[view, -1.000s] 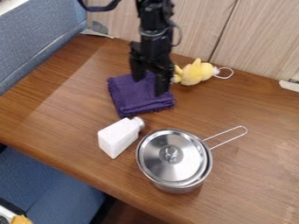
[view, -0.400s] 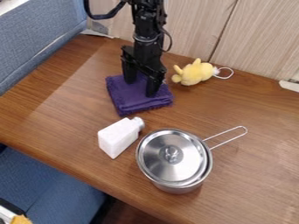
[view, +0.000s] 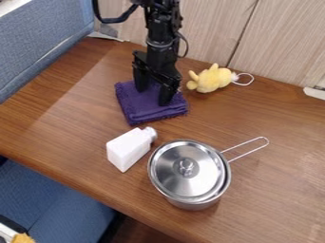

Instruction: Movio el trapo violeta hacia el lado derecho de la mesa

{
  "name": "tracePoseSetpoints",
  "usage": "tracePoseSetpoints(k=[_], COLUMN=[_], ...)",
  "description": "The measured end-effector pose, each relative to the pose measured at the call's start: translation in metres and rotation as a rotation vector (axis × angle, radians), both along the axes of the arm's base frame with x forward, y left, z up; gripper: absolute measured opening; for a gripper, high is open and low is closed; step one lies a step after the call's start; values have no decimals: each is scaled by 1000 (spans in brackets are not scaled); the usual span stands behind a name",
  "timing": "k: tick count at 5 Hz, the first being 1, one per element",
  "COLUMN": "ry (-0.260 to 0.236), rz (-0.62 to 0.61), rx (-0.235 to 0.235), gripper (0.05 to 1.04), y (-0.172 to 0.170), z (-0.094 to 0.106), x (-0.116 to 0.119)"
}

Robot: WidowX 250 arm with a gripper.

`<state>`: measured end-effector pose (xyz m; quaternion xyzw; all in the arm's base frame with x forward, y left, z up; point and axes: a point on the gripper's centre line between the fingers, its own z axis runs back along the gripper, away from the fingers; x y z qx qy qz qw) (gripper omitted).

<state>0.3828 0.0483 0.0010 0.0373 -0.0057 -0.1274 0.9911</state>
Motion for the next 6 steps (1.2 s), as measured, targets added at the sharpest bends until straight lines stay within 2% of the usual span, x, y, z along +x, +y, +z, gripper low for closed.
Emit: tracePoseSetpoints(k=[1, 2, 6], ry=[21, 36, 40], rz=[29, -5, -207], rx=[-29, -71, -107], gripper=[1000, 1001, 1001], y=[-16, -46, -148], z=[-2, -3, -5], x=[-6, -13, -27])
